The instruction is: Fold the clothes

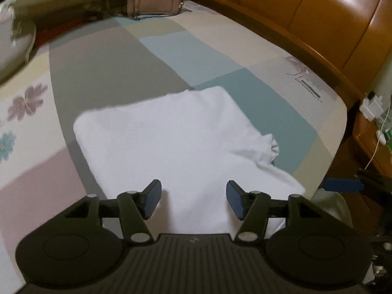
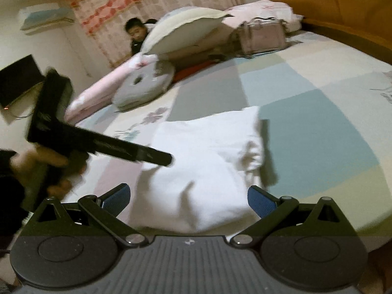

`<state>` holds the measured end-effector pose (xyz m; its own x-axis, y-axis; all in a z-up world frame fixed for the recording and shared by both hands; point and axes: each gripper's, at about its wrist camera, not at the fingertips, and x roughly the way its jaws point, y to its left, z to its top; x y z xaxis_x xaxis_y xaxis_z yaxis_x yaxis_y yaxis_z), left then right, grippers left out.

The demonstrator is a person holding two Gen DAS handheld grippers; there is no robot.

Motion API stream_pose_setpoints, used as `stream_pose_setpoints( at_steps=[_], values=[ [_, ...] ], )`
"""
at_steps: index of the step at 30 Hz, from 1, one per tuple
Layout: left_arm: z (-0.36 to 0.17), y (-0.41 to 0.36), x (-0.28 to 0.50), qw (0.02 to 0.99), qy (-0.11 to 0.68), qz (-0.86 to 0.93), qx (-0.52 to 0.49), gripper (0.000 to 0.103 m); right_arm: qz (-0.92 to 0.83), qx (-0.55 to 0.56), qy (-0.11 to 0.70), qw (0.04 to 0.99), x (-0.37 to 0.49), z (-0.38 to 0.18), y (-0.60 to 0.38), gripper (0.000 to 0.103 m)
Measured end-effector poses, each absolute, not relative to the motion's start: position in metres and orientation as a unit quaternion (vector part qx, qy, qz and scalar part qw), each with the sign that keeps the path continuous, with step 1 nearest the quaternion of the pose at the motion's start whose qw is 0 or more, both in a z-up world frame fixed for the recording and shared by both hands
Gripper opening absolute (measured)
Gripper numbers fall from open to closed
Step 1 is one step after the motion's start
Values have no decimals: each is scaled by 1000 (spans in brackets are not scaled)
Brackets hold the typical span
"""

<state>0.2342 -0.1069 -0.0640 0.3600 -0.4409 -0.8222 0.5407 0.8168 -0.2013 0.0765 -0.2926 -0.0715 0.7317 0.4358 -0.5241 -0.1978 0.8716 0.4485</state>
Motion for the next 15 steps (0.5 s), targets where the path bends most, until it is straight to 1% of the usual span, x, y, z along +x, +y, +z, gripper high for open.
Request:
stream_pose_setpoints(
  at_steps=[3, 5, 6, 7, 8, 9, 10, 12, 13, 14, 15],
  values=[
    [-86, -94, 233, 822, 493, -280, 38, 60, 191, 152, 318, 916, 78, -68, -276, 99],
    [-88, -84, 225, 827, 484, -283, 23, 60, 205, 120, 320, 917, 80, -70, -265, 88],
    [-84, -79, 224, 828, 482, -287, 13, 60, 212, 100, 330, 915, 84, -74, -257, 84],
    [-78, -75, 224, 827, 482, -291, 2, 60, 216, 82, 339, 912, 87, -77, -250, 76],
    [-73, -71, 225, 828, 479, -293, -6, 60, 219, 58, 343, 912, 93, -81, -240, 66],
    [-67, -67, 227, 832, 473, -291, -11, 60, 223, 32, 345, 911, 99, -84, -228, 60],
    [-62, -65, 230, 837, 465, -289, -13, 61, 226, 6, 347, 910, 105, -87, -217, 52],
    [-54, -65, 243, 848, 445, -288, -15, 63, 238, -26, 353, 905, 114, -94, -193, 43],
    [-51, -66, 250, 853, 435, -289, -17, 63, 244, -39, 359, 900, 118, -99, -182, 33],
    [-49, -68, 257, 856, 426, -292, -24, 63, 251, -48, 377, 890, 120, -106, -172, 26],
    [-49, -70, 263, 857, 419, -298, -34, 64, 255, -57, 397, 880, 119, -115, -165, 25]
  ],
)
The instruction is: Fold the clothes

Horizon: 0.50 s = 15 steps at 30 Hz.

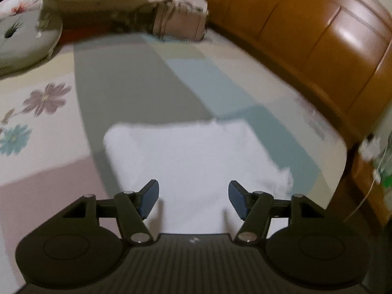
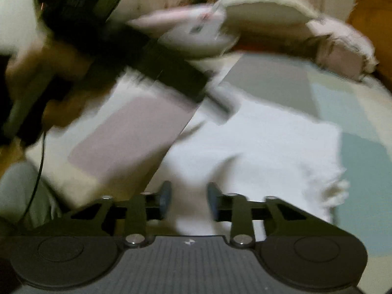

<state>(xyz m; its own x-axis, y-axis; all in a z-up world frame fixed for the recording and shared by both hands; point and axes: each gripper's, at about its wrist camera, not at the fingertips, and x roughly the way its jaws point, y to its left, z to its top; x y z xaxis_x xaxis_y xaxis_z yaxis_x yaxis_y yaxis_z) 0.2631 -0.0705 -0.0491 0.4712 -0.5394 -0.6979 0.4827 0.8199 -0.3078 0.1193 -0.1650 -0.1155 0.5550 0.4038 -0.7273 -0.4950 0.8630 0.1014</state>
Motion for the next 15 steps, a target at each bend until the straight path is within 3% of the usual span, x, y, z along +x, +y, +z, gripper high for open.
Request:
stream_pose_setpoints(
  at_steps=[4, 6, 10, 12, 15],
  values=[
    [-74, -79, 292, 857, 421, -291, -62, 69, 247, -61, 400, 880, 100, -124, -163, 25],
    [-93, -78, 298, 865, 429, -257, -49, 54, 242, -60, 395, 884, 101, -110, -173, 25],
    [-84, -67, 290, 866, 410, -281, -44, 57, 210, -66, 361, 906, 115, -83, -199, 26],
    [-77, -62, 288, 868, 395, -298, -46, 68, 182, -60, 348, 918, 136, -77, -212, 26],
    [-84, -63, 299, 878, 396, -268, -20, 68, 145, -49, 353, 923, 173, -85, -227, 26]
  ],
)
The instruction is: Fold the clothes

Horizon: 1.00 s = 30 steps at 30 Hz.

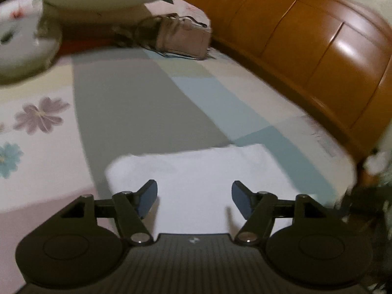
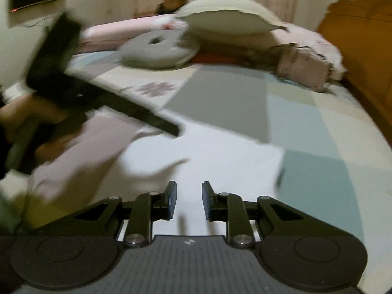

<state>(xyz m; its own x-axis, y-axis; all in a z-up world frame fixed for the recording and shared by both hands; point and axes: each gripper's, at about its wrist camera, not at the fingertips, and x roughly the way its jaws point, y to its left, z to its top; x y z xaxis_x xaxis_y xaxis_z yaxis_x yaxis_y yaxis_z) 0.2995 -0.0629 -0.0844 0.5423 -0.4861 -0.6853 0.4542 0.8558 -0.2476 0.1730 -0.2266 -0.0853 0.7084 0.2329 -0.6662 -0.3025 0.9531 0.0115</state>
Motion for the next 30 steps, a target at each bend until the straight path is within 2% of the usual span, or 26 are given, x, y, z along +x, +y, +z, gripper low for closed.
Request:
stream_pose_setpoints(
  at_steps=[3, 6, 11, 15, 19, 22, 26, 28, 30],
  values=[
    [-105, -60, 313, 868, 441, -228, -16, 71, 114, -30, 379, 918, 201, -104, -236, 27],
    [-93, -54, 307, 876, 423, -231, -28, 65, 114, 3, 389, 914, 203, -112, -245, 29],
    [-74, -64, 288, 876, 380, -295, -25, 70, 132, 20, 364, 922, 177, -99, -250, 43],
    [-93, -85, 275, 869, 392, -301, 31, 72, 104, 2, 387, 916, 179, -115, -253, 43],
    [-82, -93, 257, 880, 389, -263, 65, 73, 86, 6, 367, 926, 160, -93, -258, 44],
    [-70, -94, 236, 888, 374, -258, 66, 82, 108, 3, 354, 929, 154, -85, -248, 52],
    [-73, -90, 214, 888, 380, -254, 47, 89, 94, -1, 391, 915, 150, -105, -243, 53],
    [-84, -90, 209, 879, 411, -238, 42, 89, 82, 4, 401, 912, 145, -111, -246, 53],
    [-93, -89, 203, 872, 433, -222, 42, 89, 75, 2, 397, 915, 136, -105, -246, 57]
  ],
)
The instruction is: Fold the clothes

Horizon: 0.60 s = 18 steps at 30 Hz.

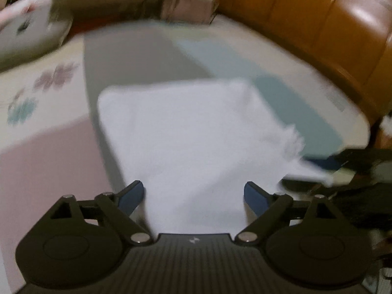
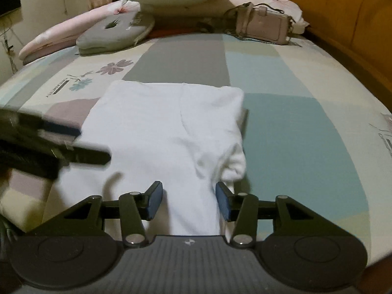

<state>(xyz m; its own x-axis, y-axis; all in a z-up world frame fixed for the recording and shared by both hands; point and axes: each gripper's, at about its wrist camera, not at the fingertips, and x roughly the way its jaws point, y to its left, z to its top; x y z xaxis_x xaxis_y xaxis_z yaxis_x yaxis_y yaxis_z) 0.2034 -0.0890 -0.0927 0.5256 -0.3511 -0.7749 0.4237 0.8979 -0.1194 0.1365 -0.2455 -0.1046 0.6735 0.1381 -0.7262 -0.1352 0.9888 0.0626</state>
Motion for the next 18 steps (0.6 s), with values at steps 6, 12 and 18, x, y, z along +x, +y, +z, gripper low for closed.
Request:
stream_pose_setpoints(
  at_steps=[6, 12, 18],
  values=[
    [-71, -66, 177, 895, 404, -186, 35, 91, 106, -26, 351, 930, 111, -79, -228, 82],
    [-58, -36, 155, 911, 388, -138, 32, 91, 174, -61, 356, 916, 108, -88, -189, 83],
    [-58, -24, 140, 913, 380, -144, 40, 91, 177, -189, 353, 899, 70, -99, -182, 34]
  ],
)
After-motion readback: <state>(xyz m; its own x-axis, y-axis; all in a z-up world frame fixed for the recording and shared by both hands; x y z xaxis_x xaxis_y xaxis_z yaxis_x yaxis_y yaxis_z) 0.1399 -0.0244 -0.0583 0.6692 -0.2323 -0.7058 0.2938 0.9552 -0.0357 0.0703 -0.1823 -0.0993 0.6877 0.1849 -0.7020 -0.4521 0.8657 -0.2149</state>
